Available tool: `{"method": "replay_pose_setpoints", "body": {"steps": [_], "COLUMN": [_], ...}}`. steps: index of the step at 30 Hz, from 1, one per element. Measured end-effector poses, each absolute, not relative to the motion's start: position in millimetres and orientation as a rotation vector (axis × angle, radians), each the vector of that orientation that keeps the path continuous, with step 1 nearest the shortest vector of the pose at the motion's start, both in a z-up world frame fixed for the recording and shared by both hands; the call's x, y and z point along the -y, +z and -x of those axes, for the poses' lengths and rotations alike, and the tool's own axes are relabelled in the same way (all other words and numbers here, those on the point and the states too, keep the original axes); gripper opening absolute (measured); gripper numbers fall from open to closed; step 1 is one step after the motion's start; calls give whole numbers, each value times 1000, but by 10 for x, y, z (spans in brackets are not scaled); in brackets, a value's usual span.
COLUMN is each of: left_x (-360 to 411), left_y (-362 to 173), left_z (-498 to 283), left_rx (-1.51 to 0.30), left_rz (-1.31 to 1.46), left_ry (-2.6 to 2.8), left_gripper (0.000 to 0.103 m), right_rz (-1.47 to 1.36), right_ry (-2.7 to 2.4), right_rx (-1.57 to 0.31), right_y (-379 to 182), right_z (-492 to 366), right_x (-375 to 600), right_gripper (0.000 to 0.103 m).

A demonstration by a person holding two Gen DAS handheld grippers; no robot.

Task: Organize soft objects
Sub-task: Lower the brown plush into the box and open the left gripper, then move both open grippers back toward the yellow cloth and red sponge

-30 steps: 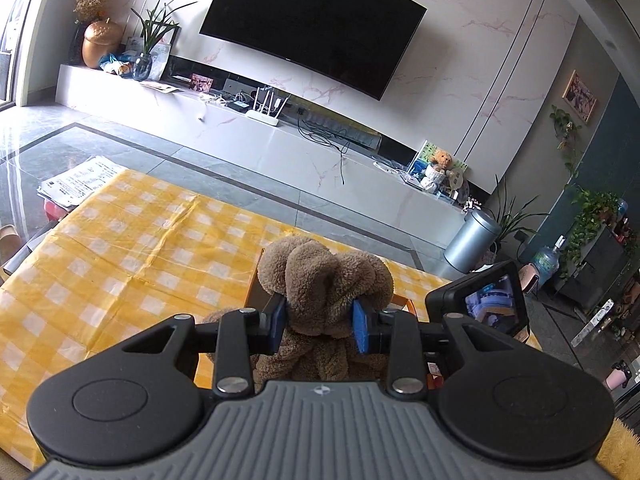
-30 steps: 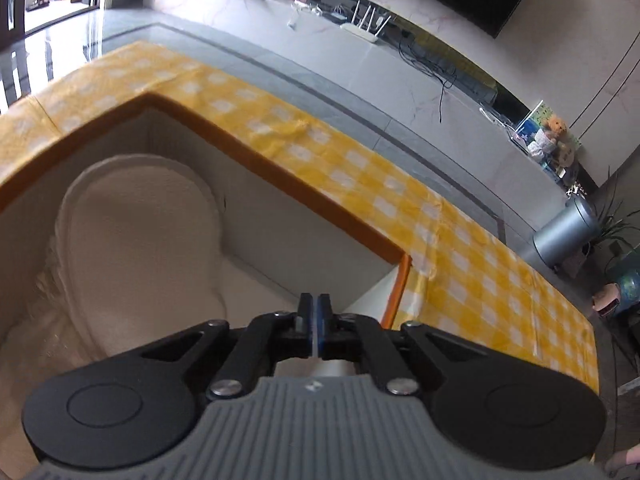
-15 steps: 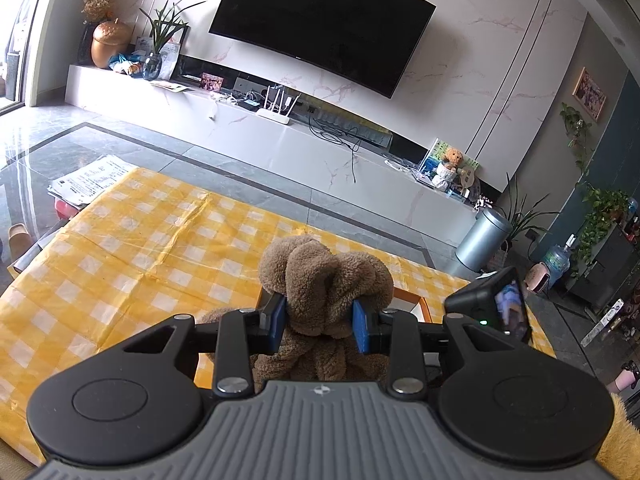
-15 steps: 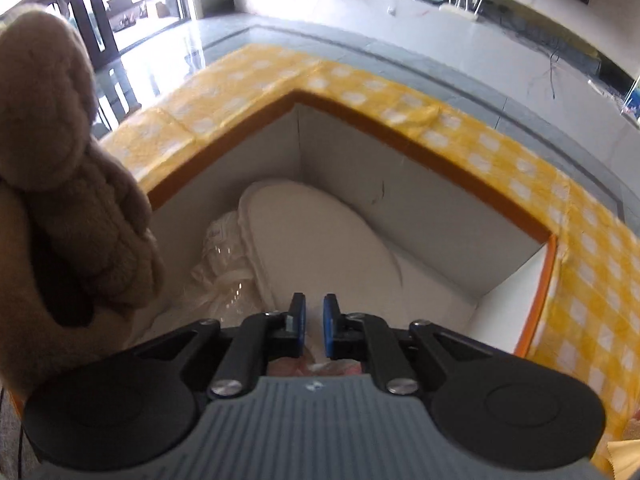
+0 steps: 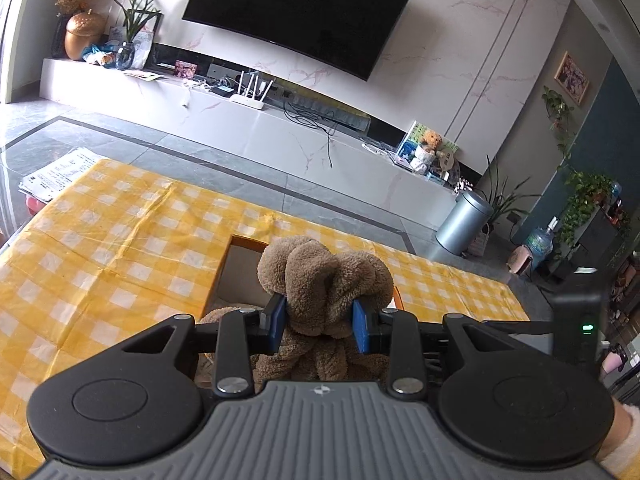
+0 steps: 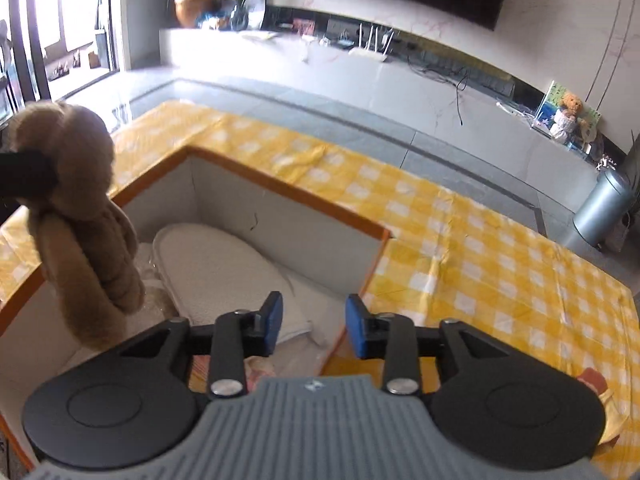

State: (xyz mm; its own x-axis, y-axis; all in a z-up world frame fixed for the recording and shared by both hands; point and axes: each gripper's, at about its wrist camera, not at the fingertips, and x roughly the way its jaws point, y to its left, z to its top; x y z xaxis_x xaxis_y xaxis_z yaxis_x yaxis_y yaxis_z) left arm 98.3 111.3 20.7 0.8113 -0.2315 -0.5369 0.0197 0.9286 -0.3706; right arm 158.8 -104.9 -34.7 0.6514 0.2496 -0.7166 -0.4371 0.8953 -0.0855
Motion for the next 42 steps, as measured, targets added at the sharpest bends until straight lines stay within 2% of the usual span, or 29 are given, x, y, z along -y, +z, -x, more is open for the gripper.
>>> {"method": "replay_pose_setpoints", "body": {"steps": [1,5,8,11,16,17,19,20,21,31,42], "left_x": [-1057,-722,-466,-284,-125,-104,-69,-57,-33,100,-330], "left_y": [200,101,-39,-156,-219,-224,-229,-220,-200,-32,380], "left_z": [-1031,-1309,-1441,-1542,-1658,-1658,-1626,-1602,-1557,-1366,-1106], "left_rx": [-624,-701,-742,-766,-776,-777,-771,-761,-745,-691,-581], "left_rz": [349,247,135,74,22,17,1,-2,-10,-85,276], "left_ry": [-137,-118,-81,-58,-10,-9,-15,-30,-44,86,-5], "left_gripper": [38,38,38,38,39,43,63,88,103,103,103], "right_rz": [248,125,153,193,87,84,74,64,52,117,128], "right_ry": [366,286,67,-103,-190,-194,-185,-174,-160,-35,140], "right_rx": [-742,-644,-582,-554,-598,-605,-607,-607,-607,-598,-599], "right_y": [-277,21,192,228,88,49,27,23,15,-25,-79], "right_z": [-1513,-1345,-1259,-1195,-1200,-1215,-1230,-1231,-1222,-1187,-1141], "right_x": [1207,1940,2459,2870,3418,3443,3452,3457,3480,3175,2781], "right_gripper": [44,45,54,54,54,54,54,54,54,56,63]}}
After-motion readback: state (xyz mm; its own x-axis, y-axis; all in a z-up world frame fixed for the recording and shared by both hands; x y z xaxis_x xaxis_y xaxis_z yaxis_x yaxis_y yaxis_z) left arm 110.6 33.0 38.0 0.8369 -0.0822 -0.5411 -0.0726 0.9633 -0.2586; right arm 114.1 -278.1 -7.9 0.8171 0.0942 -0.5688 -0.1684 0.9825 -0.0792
